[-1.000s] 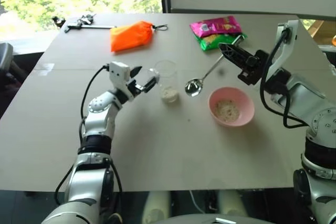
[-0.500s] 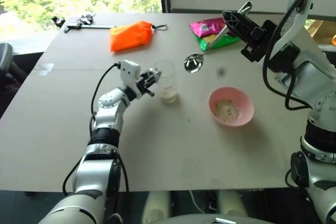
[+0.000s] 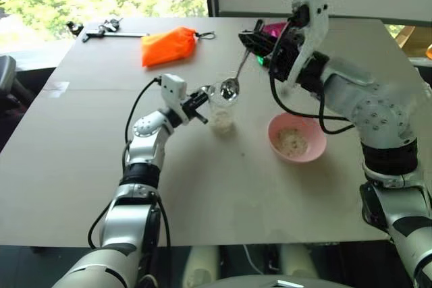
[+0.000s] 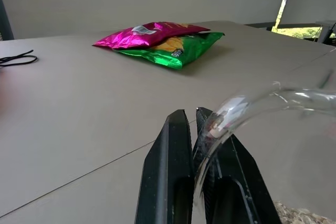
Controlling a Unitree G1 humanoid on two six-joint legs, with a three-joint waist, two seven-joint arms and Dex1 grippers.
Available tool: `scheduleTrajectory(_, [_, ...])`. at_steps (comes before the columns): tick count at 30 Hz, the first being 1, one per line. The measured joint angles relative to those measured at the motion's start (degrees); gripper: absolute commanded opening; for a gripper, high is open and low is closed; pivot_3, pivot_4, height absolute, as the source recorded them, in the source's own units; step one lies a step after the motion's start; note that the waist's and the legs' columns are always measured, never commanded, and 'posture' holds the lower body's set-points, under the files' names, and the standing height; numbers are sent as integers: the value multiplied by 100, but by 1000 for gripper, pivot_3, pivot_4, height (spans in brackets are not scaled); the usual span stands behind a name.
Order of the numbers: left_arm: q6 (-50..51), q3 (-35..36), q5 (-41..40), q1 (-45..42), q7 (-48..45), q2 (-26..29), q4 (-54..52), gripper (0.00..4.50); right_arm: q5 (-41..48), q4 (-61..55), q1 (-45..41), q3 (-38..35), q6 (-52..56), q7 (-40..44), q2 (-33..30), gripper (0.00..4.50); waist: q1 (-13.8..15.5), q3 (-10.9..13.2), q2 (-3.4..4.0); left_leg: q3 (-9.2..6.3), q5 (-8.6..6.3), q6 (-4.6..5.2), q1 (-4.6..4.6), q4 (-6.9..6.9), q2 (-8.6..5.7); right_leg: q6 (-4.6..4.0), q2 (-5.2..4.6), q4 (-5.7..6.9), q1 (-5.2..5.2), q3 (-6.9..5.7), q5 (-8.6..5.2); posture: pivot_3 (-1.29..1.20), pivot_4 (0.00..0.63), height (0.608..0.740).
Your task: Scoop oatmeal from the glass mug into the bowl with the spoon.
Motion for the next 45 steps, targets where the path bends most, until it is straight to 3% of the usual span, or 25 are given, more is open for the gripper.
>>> scheduleTrajectory(9, [-21, -8, 30, 26, -21, -51, -47, 94, -1570, 48, 194, 957, -530, 877, 45, 0, 21, -3, -4, 0, 1, -2, 1, 2, 0, 0, 0, 0, 1, -1, 0, 0, 150, 696])
scheduleTrajectory(14, [-85, -63, 45, 17, -35, -94, -45, 94, -1835, 250, 591, 1039, -414, 941, 427, 0, 35, -4, -7, -1, 2, -3, -3, 8, -1, 0, 0, 1, 2, -2, 0, 0, 150, 696])
scheduleTrajectory(22, [-186, -143, 53, 16, -54, -116, -42, 94, -1546, 242, 878, 128, 639, 399, 1180, 0, 30, -4, -6, -3, 2, -4, -2, 11, 0, 0, 0, 5, 3, -2, 0, 0, 150, 696])
scheduleTrajectory(30, [-367, -166, 55, 17, -46, -129, 31, 94, -766, 243, 655, -1426, 1910, -637, 2047, 0, 4, -4, -6, -3, 2, -4, -2, 11, 0, 0, 0, 9, 1, -1, 0, 0, 150, 696])
scheduleTrajectory(45, [-462, -182, 51, 206, 74, -549, -139, 94, 387, 137, -3, -3001, 3257, -1829, 2054, 0, 37, -4, -6, -4, 2, -4, -5, 10, -2, 0, -2, 7, 2, -1, 0, 0, 150, 696])
